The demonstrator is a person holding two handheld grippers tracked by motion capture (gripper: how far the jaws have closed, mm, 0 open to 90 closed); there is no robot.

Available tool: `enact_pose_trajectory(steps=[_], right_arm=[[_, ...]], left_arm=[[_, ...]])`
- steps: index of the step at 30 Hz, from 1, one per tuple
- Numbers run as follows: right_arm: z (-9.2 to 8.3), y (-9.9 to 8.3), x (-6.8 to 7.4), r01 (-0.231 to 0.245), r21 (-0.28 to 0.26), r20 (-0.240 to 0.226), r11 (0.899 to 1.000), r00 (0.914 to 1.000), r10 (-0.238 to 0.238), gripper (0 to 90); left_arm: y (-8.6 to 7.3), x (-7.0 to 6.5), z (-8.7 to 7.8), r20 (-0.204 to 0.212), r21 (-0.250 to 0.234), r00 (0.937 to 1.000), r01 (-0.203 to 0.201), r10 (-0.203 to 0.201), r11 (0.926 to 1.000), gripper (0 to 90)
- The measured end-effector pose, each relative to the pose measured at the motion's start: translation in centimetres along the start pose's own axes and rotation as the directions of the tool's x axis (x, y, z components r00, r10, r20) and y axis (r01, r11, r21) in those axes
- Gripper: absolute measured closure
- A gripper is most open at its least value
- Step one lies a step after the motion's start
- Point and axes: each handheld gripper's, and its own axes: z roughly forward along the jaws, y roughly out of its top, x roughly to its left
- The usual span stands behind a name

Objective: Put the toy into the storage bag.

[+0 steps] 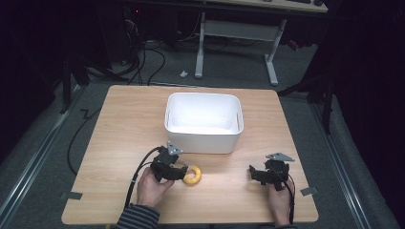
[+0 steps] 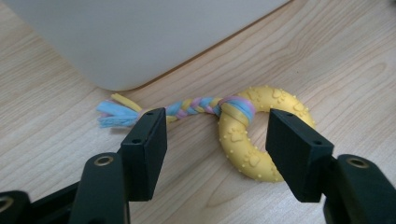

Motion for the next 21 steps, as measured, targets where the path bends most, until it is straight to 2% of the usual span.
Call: enact_pose_trajectory(steps=[21], right_arm=[[0.0,0.0,0.0,0.004,-0.002,-0.003,1.000,1.0000,-0.004,6.6]], left_arm=[[0.4,-1.1,2.7,-0.008,0.080,0.9995,-0.029,0.030,0.9963,45.0]])
